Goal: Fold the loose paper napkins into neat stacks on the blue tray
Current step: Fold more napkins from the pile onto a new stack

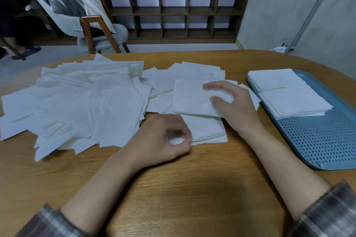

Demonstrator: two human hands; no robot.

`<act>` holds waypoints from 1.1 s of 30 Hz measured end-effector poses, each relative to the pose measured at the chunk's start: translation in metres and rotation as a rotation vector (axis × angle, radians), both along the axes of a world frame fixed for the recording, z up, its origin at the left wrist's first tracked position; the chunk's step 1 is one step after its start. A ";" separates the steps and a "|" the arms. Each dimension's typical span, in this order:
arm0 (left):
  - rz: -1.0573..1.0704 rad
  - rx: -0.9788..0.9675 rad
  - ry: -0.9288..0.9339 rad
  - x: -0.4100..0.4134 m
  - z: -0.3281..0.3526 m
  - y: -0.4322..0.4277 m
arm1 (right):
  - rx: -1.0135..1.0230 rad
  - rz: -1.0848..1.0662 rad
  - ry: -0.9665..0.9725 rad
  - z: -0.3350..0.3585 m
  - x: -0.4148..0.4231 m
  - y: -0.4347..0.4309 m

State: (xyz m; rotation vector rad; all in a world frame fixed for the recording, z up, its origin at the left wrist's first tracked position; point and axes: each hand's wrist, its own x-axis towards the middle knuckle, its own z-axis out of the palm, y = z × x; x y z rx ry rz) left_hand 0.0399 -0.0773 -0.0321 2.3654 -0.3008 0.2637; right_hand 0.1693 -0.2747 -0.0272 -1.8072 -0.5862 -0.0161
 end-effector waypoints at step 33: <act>0.394 -0.537 -0.086 0.007 0.010 0.012 | 0.038 0.326 0.174 0.006 -0.022 0.008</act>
